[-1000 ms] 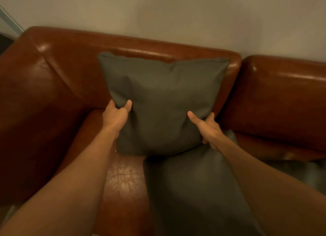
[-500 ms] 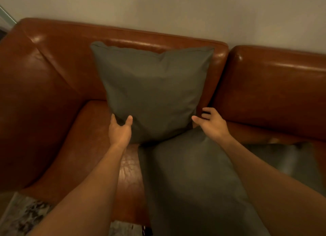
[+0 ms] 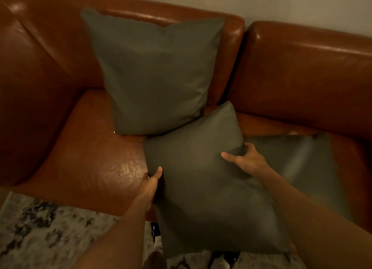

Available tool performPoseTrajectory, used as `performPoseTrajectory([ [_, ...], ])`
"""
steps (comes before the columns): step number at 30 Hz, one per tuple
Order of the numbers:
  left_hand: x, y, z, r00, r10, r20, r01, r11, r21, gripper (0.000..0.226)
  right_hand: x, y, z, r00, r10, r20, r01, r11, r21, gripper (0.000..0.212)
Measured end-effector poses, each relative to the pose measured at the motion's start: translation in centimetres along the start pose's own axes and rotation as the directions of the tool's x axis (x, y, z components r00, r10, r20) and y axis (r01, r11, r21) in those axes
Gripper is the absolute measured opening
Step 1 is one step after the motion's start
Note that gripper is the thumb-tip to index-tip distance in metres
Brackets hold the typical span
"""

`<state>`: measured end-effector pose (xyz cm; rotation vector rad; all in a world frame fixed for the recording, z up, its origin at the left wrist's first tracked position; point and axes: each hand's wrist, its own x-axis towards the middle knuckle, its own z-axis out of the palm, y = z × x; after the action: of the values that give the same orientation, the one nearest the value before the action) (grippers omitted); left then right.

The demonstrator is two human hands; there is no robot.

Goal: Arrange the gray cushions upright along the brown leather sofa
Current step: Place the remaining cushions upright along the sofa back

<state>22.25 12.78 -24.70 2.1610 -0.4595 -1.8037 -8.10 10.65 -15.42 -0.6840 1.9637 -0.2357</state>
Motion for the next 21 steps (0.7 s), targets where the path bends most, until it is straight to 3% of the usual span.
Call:
performPoseTrajectory([
  [4, -0.4, -2.8, 0.6, 0.989, -0.099, 0.108, 0.113, 0.984, -0.134, 0.082, 0.3, 1.6, 0.7, 1.0, 0.004, 0.006, -0.004, 1.0, 0.018, 0.122],
  [9, 3.0, -6.4, 0.4, 0.974, -0.106, 0.201, 0.147, 0.968, -0.201, 0.111, 0.1, 2.3, 1.4, 1.0, 0.017, -0.018, -0.016, 0.998, 0.061, 0.13],
  [17, 0.5, -5.8, 0.7, 0.991, -0.035, 0.127, 0.071, 0.954, -0.29, 0.101, -0.9, 2.7, 0.7, 0.999, -0.009, -0.032, 0.015, 0.983, 0.185, 0.121],
  [21, -3.8, -3.7, 1.0, 0.998, 0.034, 0.049, -0.018, 0.955, -0.296, 0.107, -2.1, 2.8, -0.3, 0.997, -0.067, -0.043, 0.075, 0.972, 0.222, 0.133],
])
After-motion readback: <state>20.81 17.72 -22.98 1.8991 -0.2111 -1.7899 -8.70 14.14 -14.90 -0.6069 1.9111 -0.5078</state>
